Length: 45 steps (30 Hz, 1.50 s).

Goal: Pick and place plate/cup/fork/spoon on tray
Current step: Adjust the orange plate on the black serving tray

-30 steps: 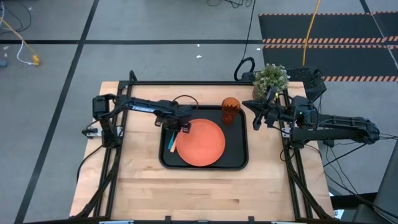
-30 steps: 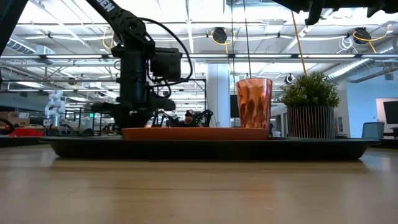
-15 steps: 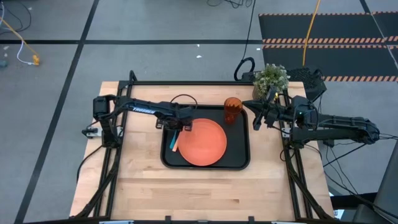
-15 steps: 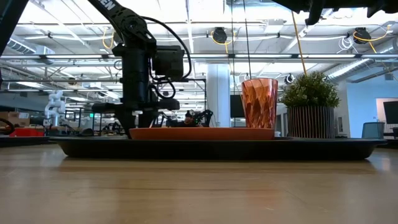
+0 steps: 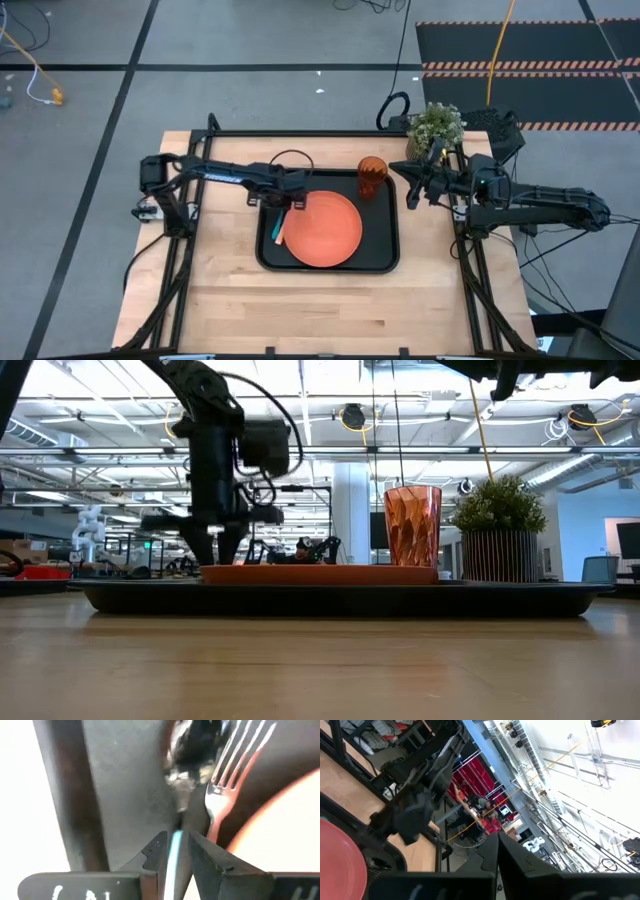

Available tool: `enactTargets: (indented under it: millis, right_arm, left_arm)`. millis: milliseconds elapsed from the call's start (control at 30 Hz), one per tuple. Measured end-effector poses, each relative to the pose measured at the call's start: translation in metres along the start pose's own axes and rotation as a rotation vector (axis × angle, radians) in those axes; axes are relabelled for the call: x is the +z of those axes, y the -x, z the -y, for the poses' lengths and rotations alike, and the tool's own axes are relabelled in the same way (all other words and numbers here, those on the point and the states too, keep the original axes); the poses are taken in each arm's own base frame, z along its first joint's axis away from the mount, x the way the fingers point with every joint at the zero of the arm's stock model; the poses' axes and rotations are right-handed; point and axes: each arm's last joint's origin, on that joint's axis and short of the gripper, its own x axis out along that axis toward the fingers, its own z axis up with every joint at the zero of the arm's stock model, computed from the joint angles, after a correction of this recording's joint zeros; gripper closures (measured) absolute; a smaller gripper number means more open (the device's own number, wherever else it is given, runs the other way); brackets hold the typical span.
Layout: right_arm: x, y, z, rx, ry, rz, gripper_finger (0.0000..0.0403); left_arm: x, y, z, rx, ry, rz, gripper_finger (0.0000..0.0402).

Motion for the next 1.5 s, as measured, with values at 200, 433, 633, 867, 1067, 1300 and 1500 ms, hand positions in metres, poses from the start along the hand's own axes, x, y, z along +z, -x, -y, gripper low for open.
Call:
enactTargets:
  millis: [200,433,633,867,1067,1300,1500]
  right_arm:
    - [-0.001,-0.002,-0.001,0.004,0.002,-0.005,0.0403]
    - [-0.001,-0.002,-0.001,0.004,0.003,-0.005,0.0403]
    - [-0.001,-0.002,-0.001,0.005,0.007,-0.003,0.0403]
    - [0.000,-0.004,0.000,-0.009,0.010,0.010,0.0403]
    - [-0.001,-0.010,-0.002,-0.013,0.012,0.011,0.0403]
    - [-0.006,-0.017,-0.007,0.011,0.044,-0.018,0.0403]
    - [-0.011,-0.019,-0.006,0.003,0.035,-0.043,0.0403]
  left_arm:
    - [-0.005,0.016,-0.003,-0.011,0.027,0.027,0.0321]
    - [-0.007,0.016,-0.002,-0.009,-0.004,0.053,0.0321]
    - [-0.005,0.023,0.000,-0.040,-0.148,0.109,0.0321]
    - [0.005,0.035,0.018,-0.203,-0.407,0.308,0.0321]
    - [0.002,0.053,0.036,-0.312,-0.619,0.521,0.0321]
    - [-0.027,0.049,0.011,-0.082,-0.858,0.324,0.0321]
    - [-0.057,0.048,0.004,-0.061,-0.947,0.147,0.0321]
